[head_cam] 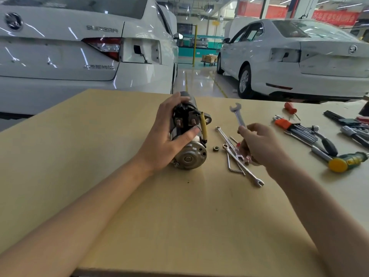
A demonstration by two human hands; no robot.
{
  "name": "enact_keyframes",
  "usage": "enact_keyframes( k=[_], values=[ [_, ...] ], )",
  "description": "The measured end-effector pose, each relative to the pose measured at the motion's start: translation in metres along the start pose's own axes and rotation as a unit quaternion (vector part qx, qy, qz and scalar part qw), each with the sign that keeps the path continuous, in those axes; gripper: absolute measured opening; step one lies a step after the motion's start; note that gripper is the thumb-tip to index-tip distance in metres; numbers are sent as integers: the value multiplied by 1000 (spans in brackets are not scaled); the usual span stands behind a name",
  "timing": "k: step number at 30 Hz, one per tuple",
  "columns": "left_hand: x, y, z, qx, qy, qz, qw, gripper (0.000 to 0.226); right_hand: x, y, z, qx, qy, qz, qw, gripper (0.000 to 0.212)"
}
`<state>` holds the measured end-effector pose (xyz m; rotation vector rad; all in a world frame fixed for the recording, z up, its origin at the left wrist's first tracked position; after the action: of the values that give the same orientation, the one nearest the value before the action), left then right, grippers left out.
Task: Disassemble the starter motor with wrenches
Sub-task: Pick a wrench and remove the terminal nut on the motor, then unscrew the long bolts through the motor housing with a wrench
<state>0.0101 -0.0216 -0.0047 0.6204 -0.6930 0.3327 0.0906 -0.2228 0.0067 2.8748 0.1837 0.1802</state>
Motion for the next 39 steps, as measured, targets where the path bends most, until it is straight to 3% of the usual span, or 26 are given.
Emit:
enact_keyframes(
  k=[7,13,17,22,34,36,39],
  values=[
    [-1,5,-4,-2,-11,33,999,45,8,26,11,-213,37,3,976,27],
    [0,7,-3,16,-16,26,999,47,13,37,14,-257,31,33,965,23],
    [0,7,-3,20,-16,27,999,47,13,37,20,-260,-7,-6,966,16],
    [-1,8,-3,20,-14,30,999,46,15,42,26,-290,-30,-21,956,25],
    [-1,8,-2,25,-11,27,999,47,10,48,19,-324,-15,-30,945,22],
    [-1,8,-2,26,-11,26,999,47,10,53,13,-297,13,0,955,23],
    [-1,8,-2,29,-15,27,999,47,11,70,3,-184,85,145,968,27]
  ],
)
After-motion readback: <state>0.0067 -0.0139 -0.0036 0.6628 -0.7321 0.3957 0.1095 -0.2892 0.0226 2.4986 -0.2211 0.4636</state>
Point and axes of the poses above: each hand's wrist, its own x-axis towards the middle knuckle, its own y-axis out of the back of the hand, z = x × y, the point moved 2 cm from there along x, towards the middle knuckle, and after that the axes turned 8 degrees about x, right-handed, at the moved point
